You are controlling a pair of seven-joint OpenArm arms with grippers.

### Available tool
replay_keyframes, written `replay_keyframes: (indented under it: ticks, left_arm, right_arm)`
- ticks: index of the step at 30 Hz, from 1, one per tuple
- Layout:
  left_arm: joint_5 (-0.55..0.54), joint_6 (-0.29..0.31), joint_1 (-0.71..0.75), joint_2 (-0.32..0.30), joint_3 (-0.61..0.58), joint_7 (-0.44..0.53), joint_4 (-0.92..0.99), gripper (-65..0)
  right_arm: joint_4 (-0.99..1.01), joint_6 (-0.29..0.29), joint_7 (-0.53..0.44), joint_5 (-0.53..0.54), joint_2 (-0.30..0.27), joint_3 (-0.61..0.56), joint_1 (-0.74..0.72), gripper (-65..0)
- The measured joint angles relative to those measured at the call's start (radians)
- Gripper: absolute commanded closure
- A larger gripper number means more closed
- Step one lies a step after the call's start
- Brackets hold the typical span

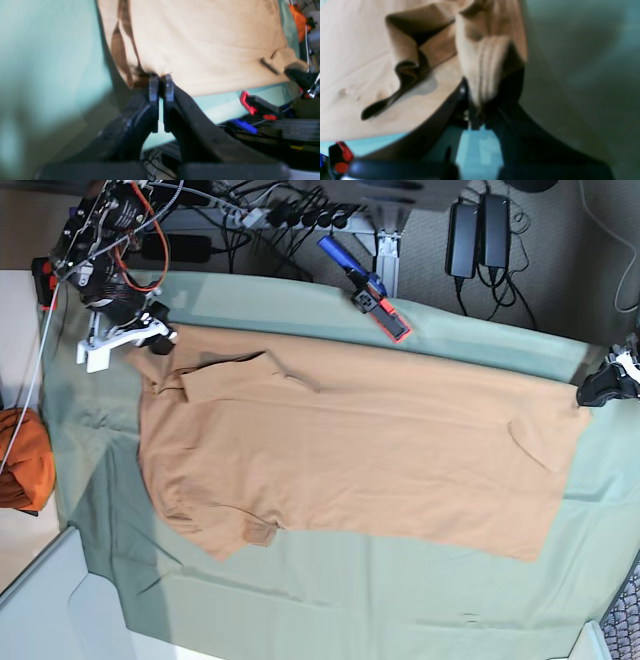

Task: Fold the T-shirt properly
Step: 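Pull the shirt flat with both grippers, then move grippers to the hem side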

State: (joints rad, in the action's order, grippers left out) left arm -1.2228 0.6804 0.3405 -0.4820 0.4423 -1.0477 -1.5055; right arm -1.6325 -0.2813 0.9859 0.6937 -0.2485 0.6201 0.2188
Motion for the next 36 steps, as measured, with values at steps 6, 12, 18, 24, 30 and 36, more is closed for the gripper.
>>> replay_keyframes:
  ticks: [6,12,18,24,30,36]
  left_arm:
    - [-0.008,0.001,0.034,0.002,0.017,-0.003,-0.013,0.0]
    - [-0.006,0.001,0.047,0.002,0.017,-0.01,-0.013,0.0]
    - [-0.006,0.001,0.047,0.002,0.017,-0.007,-0.013,0.0]
    - [0.002,0.001,0.047,0.0,0.023,-0.02,-0.013,-37.8]
    - [-0.013,0.001,0.048,0.001,0.115,-0.029,-0.029,-37.8]
    - [0.128,0.001,-0.042,-0.044,0.133,0.1,-0.081,-37.6]
  right_arm:
    - [0.0,0.0,0.011,0.018,-0.055,-0.001,0.012,0.0]
    - [0.0,0.0,0.018,0.028,-0.066,-0.001,0.056,0.0]
    - [0.0,-0.001,0.018,0.023,-0.066,-0.001,0.064,0.0]
    - [-0.004,-0.014,0.002,0.018,-0.068,0.0,0.063,-42.9]
    - [-0.006,-0.014,-0.002,0.009,-0.068,0.003,0.061,-43.7]
    - [-0.003,-0.014,-0.013,-0.007,-0.068,0.027,0.058,-43.7]
